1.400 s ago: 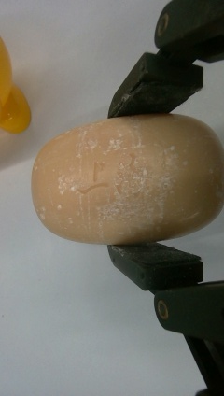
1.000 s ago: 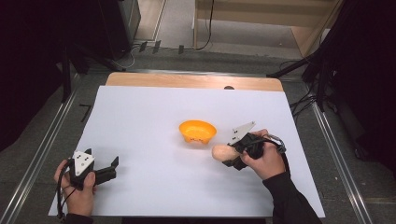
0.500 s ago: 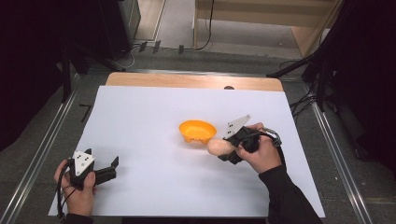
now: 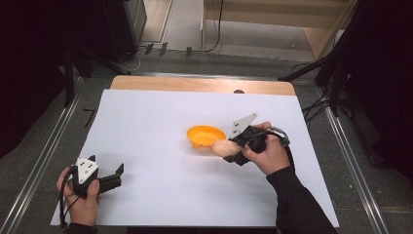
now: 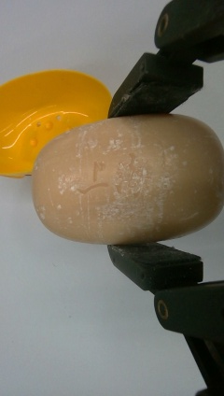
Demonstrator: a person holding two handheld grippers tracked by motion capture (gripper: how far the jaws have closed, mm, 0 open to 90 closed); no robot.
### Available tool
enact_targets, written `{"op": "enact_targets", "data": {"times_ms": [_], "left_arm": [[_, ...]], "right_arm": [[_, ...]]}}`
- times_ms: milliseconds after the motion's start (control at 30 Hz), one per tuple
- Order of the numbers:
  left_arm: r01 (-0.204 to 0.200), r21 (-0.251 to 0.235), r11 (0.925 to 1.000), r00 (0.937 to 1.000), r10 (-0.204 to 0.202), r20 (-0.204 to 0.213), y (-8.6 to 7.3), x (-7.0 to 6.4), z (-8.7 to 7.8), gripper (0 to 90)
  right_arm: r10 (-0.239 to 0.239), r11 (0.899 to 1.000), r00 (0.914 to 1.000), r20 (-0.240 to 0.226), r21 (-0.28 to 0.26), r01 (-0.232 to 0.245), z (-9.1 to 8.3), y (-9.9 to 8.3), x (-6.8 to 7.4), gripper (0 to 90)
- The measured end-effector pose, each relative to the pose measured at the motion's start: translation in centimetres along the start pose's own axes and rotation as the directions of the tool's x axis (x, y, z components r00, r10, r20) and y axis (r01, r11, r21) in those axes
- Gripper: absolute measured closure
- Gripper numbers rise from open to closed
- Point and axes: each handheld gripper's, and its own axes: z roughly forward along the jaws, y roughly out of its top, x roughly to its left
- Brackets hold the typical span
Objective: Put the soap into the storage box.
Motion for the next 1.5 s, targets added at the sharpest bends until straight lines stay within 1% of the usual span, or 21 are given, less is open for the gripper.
{"op": "enact_targets", "data": {"times_ms": [267,333,367,500,533,967,1033,1100,1167,1500], "left_arm": [[0.001,-0.001,1.0,1.0,-0.001,0.001,0.0,0.0,0.0,3.9],[-0.002,0.003,1.0,1.0,0.002,-0.001,0.0,0.0,0.0,3.9],[-0.002,0.003,1.0,1.0,0.002,-0.001,0.0,0.0,0.0,3.9],[-0.003,0.003,1.0,1.0,0.003,-0.001,0.0,0.0,0.0,3.9],[-0.003,0.003,1.0,1.0,0.003,-0.001,0.0,0.0,0.0,3.9],[-0.003,0.003,1.0,1.0,0.003,0.0,0.0,0.0,0.0,3.9],[-0.002,0.003,1.0,1.0,0.002,0.001,0.0,0.0,0.0,3.9],[-0.002,0.003,1.0,1.0,0.002,0.002,0.0,0.0,0.0,3.9],[-0.001,0.002,1.0,1.0,0.001,0.002,0.0,0.0,0.0,3.9],[0.0,0.001,1.0,1.0,0.0,0.004,0.0,0.0,0.0,3.9]], "right_arm": [[-0.005,1.0,1.0,-0.001,0.01,0.005,0.2,0.6,-0.6,32.8],[-0.008,1.0,1.0,-0.005,0.002,0.008,0.2,0.7,-0.8,32.8],[-0.002,1.0,1.0,-0.003,0.005,0.002,0.2,0.8,-0.8,32.8],[-0.011,1.0,0.9999,-0.007,0.0,0.011,0.3,1.2,-1.0,32.8],[-0.007,1.0,1.0,-0.007,0.004,0.007,0.3,1.3,-0.9,32.8],[-0.03,1.0,0.9995,-0.012,0.0,0.03,0.8,2.4,-1.6,32.8],[-0.022,1.0,0.9997,-0.01,-0.001,0.022,0.9,2.5,-1.6,32.8],[-0.03,1.0,0.9994,-0.015,-0.003,0.03,1.0,2.7,-1.8,32.8],[-0.025,1.0,0.9996,-0.012,-0.004,0.025,1.0,2.8,-1.9,32.8],[-0.043,0.999,0.9991,-0.003,-0.015,0.043,1.6,3.2,-2.6,32.7]]}}
